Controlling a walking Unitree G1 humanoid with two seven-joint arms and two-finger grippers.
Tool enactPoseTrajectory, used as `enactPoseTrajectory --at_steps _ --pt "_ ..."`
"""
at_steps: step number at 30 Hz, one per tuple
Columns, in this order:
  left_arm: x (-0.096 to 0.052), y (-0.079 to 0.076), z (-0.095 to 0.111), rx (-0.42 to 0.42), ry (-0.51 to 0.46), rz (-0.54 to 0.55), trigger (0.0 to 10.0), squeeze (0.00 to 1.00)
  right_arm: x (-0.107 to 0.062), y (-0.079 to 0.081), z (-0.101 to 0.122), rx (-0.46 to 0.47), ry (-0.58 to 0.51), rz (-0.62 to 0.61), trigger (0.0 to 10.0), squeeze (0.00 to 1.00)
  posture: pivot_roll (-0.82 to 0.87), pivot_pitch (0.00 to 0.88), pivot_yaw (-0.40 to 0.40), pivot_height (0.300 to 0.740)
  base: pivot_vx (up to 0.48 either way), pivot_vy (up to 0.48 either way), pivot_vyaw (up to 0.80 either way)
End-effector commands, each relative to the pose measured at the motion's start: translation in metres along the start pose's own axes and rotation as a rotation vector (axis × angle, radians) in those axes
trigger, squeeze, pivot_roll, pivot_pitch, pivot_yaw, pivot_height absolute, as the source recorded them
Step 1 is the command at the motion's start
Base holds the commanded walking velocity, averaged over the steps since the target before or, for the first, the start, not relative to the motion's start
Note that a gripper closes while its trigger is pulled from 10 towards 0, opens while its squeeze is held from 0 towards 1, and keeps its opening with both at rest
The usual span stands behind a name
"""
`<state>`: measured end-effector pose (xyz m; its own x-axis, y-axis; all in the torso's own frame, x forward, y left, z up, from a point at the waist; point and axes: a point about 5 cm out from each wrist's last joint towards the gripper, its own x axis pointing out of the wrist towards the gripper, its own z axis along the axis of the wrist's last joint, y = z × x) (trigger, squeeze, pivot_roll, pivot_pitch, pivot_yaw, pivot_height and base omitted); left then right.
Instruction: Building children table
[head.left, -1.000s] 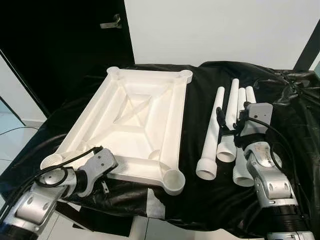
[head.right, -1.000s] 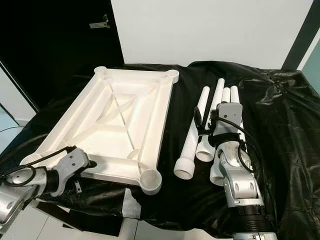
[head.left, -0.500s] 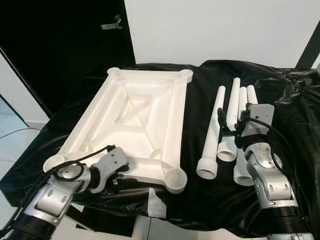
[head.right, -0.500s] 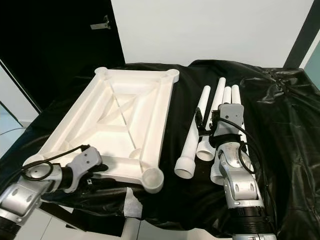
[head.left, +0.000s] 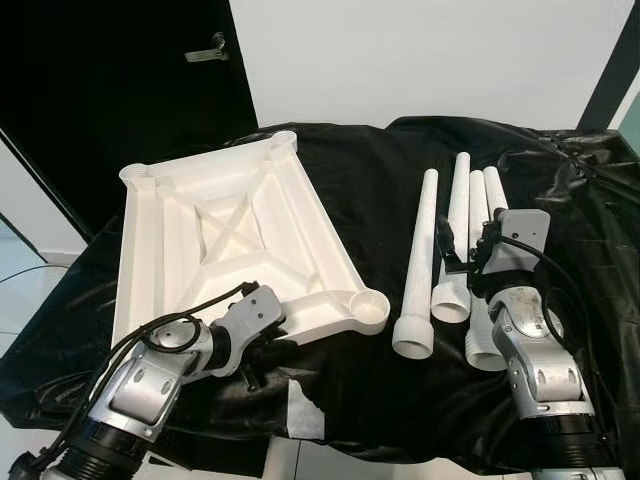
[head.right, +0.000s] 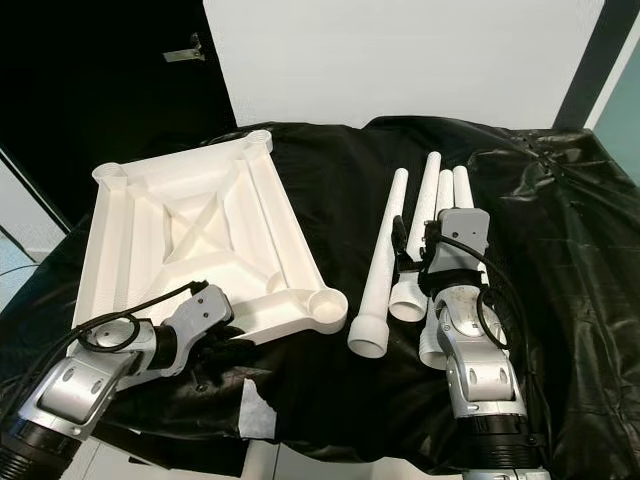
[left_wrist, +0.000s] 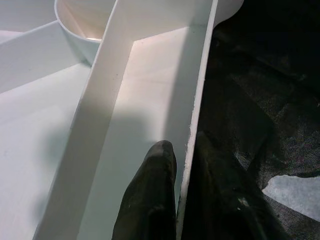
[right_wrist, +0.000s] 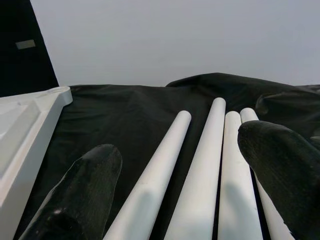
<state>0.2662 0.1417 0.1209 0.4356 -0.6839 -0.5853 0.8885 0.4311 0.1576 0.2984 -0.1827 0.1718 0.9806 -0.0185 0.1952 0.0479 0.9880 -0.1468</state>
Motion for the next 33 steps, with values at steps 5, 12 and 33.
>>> enactPoseTrajectory --at_steps 5,12,33 --pt "-0.003 0.015 0.013 -0.061 -0.070 0.250 10.0 1.00 0.000 0.002 -0.001 0.023 0.015 -0.006 10.0 0.00 -0.03 0.000 0.080 0.740 0.000 0.000 0.00" --pt "-0.013 0.006 0.043 -0.082 -0.283 0.105 10.0 0.00 0.000 0.000 0.001 0.034 0.015 -0.018 10.0 0.00 -0.03 0.000 0.079 0.740 0.000 0.000 0.00" --pt "-0.012 0.014 0.083 -0.129 -0.515 0.192 10.0 0.00 -0.034 -0.021 -0.011 0.099 0.211 -0.313 10.0 0.00 -0.06 0.000 0.087 0.740 0.000 0.000 0.00"
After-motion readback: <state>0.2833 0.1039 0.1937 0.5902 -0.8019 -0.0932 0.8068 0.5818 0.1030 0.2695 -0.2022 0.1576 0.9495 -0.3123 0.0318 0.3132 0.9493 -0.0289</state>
